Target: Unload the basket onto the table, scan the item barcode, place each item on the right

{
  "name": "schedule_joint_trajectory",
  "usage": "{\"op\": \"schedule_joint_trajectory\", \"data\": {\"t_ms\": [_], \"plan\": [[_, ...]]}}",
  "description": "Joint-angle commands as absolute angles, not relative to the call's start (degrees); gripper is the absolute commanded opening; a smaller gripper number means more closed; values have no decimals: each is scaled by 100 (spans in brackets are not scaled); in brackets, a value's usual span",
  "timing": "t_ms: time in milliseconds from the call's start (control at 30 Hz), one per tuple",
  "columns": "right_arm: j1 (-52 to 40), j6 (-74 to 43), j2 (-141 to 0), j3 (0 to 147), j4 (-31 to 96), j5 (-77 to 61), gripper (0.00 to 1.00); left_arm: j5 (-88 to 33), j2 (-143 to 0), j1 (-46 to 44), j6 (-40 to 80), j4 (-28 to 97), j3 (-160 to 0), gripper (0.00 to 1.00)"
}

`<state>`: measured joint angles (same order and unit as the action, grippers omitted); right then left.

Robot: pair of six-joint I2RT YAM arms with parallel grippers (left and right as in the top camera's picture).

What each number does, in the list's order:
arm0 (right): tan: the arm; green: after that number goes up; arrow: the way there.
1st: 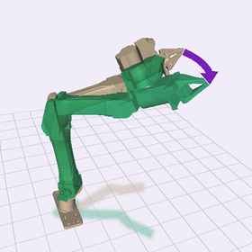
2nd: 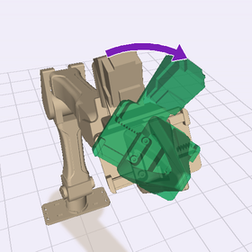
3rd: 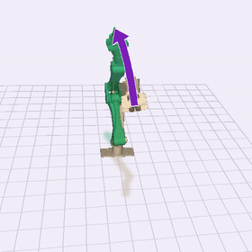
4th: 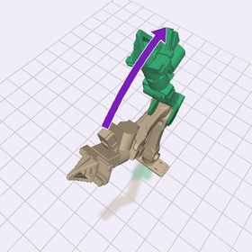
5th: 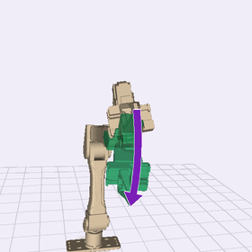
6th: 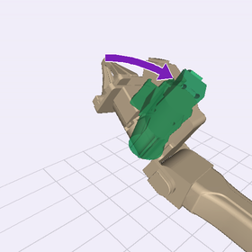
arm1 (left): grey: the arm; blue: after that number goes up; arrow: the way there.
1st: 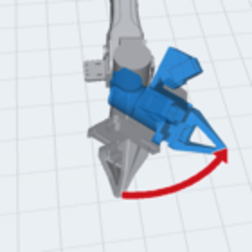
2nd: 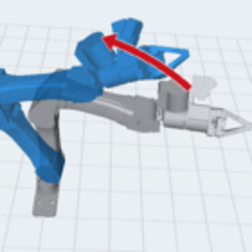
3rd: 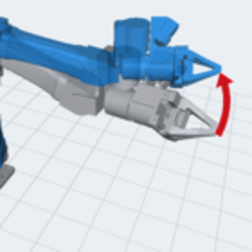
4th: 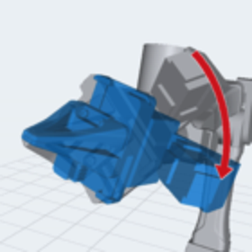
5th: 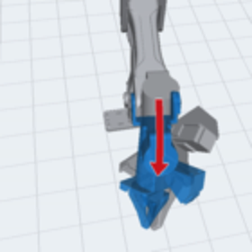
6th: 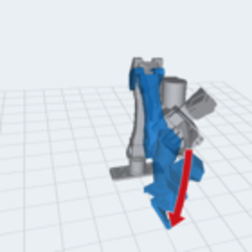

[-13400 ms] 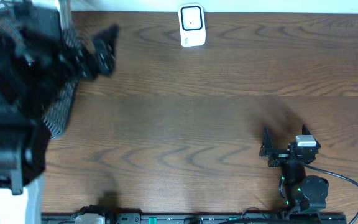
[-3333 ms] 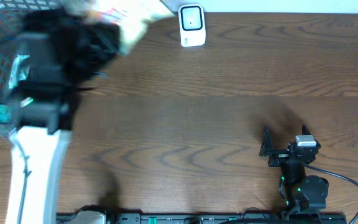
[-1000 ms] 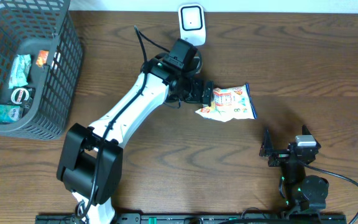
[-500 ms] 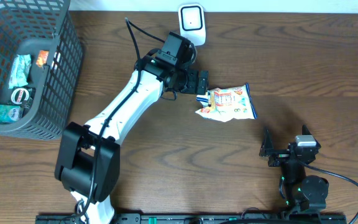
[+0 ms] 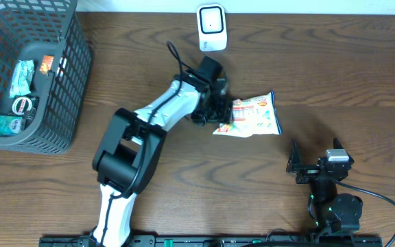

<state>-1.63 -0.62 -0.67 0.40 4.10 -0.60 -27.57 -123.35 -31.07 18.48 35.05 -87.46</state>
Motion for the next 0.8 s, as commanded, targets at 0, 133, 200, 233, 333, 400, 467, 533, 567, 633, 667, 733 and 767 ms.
{"op": "schedule_joint_trajectory", "data": {"t_ms": [0, 133, 200, 233, 333, 400, 467, 533, 567, 633, 667, 733, 767], "plan": [[-158, -14, -32, 32, 443, -56, 99, -2705, -12352, -3105, 1900, 3597, -8759, 40], [-158, -14, -32, 32, 443, -56, 99, -2703, -12160, -3048, 2346, 3750, -8772, 11], [-158, -14, -32, 32, 443, -56, 99, -2703, -11985, -2969, 2672, 3771, -8777, 8], [-158, -14, -32, 32, 443, -56, 99, -2700, -11876, -2917, 2912, 3767, -8777, 8], [-158, -14, -32, 32, 443, -56, 99, -2698, -11491, -2700, 3795, 3736, -8777, 8], [-158, -14, -32, 32, 443, -56, 99, -2648, -11212, -2517, 4532, 3739, -8777, 7], [-158, -14, -32, 32, 443, -56, 99, -2582, -10993, -2373, 5153, 3739, -8777, 7], [-158, -14, -32, 32, 443, -56, 99, -2421, -10836, -2272, 5800, 3741, -8777, 7], [-158, -14, -32, 32, 443, -56, 99, -2320, -10794, -2248, 6058, 3741, -8777, 7], [-158, -14, -32, 32, 443, -56, 99, -2078, -10757, -2231, 6646, 3741, -8777, 8], [-158, -14, -32, 32, 443, -56, 99, -2018, -10757, -2233, 6919, 3741, -8774, 7], [-158, -14, -32, 32, 443, -56, 99, -1933, -10766, -2290, 7325, 3708, -8757, 7], [-158, -14, -32, 32, 443, -56, 99, -1863, -10768, -2344, 7485, 3680, -8755, 8]]}}
